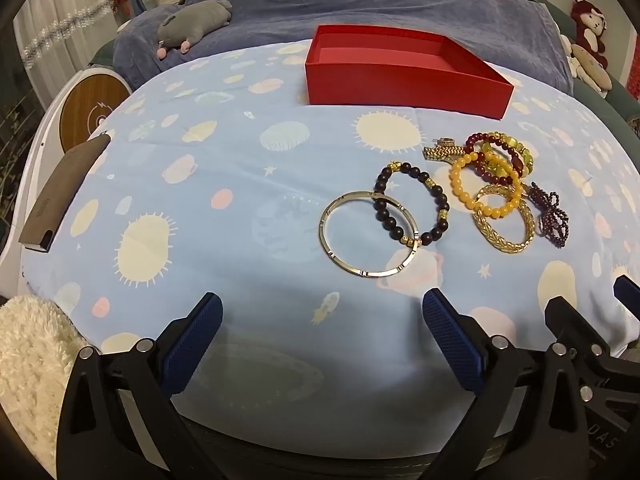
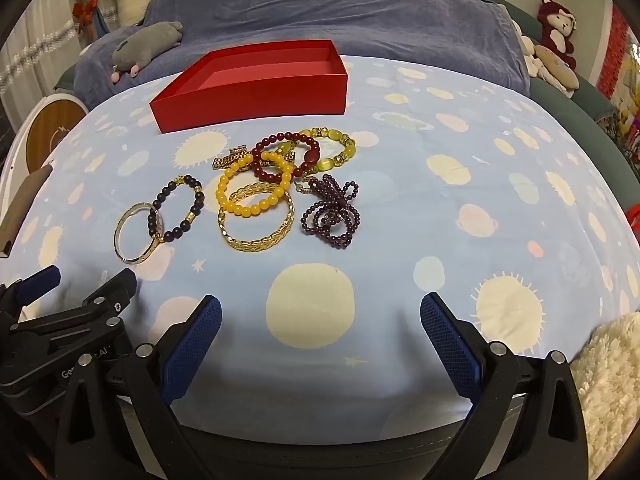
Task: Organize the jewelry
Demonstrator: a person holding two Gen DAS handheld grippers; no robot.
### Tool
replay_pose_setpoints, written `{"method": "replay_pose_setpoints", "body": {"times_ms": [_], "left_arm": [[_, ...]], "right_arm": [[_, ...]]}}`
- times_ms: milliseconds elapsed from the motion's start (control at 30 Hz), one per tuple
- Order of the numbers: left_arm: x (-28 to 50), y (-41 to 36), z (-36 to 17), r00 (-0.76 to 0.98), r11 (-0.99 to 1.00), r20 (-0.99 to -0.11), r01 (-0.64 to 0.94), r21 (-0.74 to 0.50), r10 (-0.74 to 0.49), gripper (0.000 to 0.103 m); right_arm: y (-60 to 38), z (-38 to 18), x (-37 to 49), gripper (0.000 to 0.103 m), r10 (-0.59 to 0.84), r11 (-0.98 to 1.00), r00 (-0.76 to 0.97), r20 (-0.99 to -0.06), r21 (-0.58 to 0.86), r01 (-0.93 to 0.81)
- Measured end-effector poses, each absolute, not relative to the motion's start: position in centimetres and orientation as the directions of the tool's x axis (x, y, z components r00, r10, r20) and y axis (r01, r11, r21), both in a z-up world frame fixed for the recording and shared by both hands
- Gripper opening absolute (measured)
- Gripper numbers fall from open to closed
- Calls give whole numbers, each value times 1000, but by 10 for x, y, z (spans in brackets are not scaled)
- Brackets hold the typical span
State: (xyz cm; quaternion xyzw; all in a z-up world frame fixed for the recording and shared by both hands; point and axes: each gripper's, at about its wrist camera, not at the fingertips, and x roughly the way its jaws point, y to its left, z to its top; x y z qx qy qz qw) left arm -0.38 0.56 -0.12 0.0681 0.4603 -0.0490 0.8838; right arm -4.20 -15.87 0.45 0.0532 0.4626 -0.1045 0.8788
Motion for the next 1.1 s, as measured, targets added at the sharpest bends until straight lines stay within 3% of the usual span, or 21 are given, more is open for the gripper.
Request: {"method": "replay_pose_setpoints", "body": {"times_ms": [467,1100], "left_arm": [[-4,0,1,592,978,-806,169,126,2,96],[0,6,0,583,984,-812,151,97,-9,96]], "right_arm": [[-158,5,-41,96,-136,971,554,-821,-1,238],[-155,5,-43,96,-133,975,556,-821,-7,223]]}}
